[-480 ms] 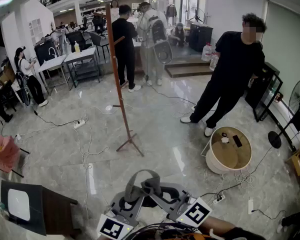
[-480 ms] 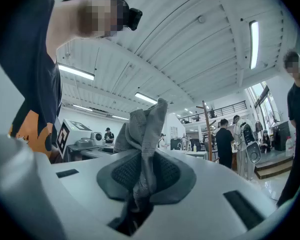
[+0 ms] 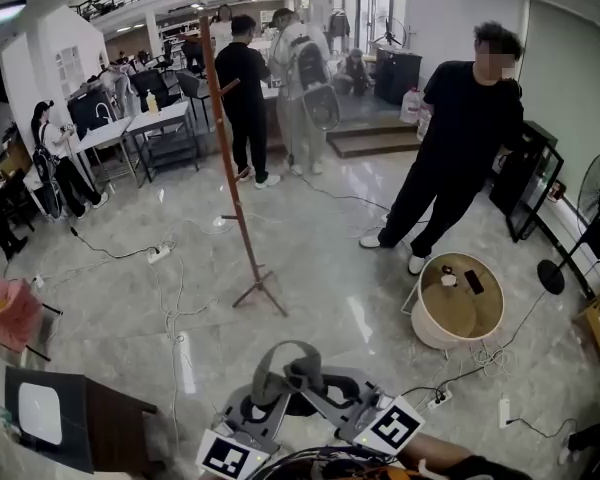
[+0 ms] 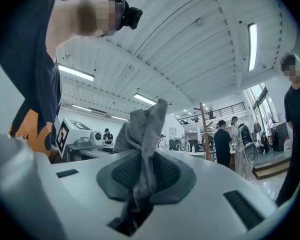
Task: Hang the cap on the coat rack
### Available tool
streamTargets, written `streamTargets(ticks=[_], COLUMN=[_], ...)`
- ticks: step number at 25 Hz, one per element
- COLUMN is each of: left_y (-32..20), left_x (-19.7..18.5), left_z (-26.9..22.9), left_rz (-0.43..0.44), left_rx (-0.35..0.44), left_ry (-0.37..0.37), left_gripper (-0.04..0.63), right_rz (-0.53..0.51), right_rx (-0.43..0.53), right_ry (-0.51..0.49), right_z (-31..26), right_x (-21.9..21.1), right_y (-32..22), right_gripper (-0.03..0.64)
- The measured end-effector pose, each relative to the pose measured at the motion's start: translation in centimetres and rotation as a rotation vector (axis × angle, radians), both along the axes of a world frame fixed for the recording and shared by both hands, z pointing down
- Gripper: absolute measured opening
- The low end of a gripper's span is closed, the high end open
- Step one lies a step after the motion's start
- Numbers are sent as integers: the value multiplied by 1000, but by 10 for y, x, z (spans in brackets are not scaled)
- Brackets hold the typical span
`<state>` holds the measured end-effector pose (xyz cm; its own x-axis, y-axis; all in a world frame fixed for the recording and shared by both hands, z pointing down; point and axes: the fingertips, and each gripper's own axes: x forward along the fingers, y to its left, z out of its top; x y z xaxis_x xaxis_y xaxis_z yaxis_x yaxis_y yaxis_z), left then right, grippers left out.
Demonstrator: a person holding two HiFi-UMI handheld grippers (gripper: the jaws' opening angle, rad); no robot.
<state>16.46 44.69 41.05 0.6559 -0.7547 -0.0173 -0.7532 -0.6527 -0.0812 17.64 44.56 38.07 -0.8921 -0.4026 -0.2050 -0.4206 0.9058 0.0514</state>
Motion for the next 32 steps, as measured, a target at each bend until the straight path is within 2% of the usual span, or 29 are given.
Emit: streamTargets(ticks=[8,18,23,28,32], left_y=[-3,-25,-52,-92,-123], left_x=[24,41,19,-22,-58], left_z=[-3,2,4,5,-2], left_rz=[-5,-81,-80,-75,-26], left_rx=[16,-10,-5,-19,-6], left_ry=[-2,12,12,4,-9], left_gripper=[29,29,29,29,29], right_rz=[-20,-77,-78,-62,-28], right_rx=[-12,-14,-21,-28,-22], right_ry=[-9,17,31,65,66], right_z=[1,4,9,13,3], right_x=[24,39,16,-27,-66], right_y=[-2,-25,-52,-93,-123], right_gripper=[67,67,67,67,67])
